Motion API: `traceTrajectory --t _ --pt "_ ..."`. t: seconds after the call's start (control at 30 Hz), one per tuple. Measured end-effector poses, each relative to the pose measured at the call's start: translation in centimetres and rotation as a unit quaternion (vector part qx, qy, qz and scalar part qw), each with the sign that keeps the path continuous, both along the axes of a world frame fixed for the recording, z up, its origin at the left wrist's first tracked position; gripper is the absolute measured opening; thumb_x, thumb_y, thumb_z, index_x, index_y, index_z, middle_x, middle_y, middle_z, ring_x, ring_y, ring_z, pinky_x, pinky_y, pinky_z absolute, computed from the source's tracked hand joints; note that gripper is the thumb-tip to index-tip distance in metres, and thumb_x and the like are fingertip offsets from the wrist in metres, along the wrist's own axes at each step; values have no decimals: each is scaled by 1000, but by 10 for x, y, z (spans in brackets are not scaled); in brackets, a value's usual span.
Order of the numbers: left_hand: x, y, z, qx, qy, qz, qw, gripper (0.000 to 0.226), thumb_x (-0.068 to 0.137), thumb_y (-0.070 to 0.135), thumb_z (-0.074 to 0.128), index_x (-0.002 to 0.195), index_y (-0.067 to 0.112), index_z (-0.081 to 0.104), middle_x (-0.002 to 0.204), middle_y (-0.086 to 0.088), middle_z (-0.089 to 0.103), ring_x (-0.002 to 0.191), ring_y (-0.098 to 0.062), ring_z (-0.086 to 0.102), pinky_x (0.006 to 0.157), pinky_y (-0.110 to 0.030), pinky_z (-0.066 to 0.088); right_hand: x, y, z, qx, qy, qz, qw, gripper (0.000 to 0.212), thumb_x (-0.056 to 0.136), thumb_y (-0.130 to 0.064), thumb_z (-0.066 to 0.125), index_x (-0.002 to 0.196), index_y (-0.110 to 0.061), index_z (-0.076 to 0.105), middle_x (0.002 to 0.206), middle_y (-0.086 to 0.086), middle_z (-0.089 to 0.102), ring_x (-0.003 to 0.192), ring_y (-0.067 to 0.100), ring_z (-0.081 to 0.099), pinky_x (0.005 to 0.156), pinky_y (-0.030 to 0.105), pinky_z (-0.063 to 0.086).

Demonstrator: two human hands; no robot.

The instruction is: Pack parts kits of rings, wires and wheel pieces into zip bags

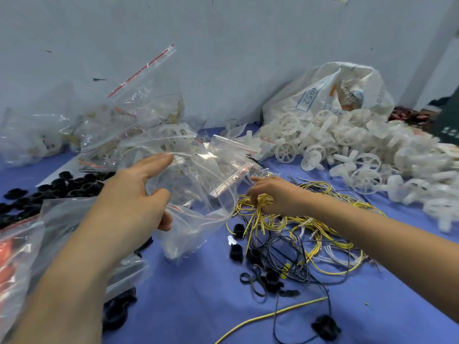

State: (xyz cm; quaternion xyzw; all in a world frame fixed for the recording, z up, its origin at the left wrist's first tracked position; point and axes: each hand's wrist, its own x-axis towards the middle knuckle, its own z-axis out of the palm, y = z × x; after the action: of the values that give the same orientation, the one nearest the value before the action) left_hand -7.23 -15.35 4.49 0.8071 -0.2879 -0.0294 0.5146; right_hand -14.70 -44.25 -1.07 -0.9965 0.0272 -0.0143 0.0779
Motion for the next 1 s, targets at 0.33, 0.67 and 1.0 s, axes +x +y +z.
traceTrajectory --t 0.33,0.67,1.0 --pt "6 0 -4 -2 -4 -23 1000 65 85 -3 48 125 48 55 125 35 47 41 -12 63 56 -30 50 -26 1 55 87 -52 -84 991 8 89 -12 62 90 -16 68 78 -4 71 66 3 63 62 14 48" --pt "14 5 -9 9 -15 -59 998 64 68 22 48 103 75 51 119 51 46 47 -13 66 50 -50 58 -67 -71 28 108 -24 -416 903 17 85 -14 64 76 -1 64 61 9 46 53 18 37 49 27 26" --pt "18 0 -19 -9 -20 -73 997 67 65 22 48 111 71 52 121 50 46 45 -19 66 54 -49 58 -56 -79 0 70 45 -451 889 39 77 -12 62 57 -15 29 53 1 23 46 16 19 45 24 14"
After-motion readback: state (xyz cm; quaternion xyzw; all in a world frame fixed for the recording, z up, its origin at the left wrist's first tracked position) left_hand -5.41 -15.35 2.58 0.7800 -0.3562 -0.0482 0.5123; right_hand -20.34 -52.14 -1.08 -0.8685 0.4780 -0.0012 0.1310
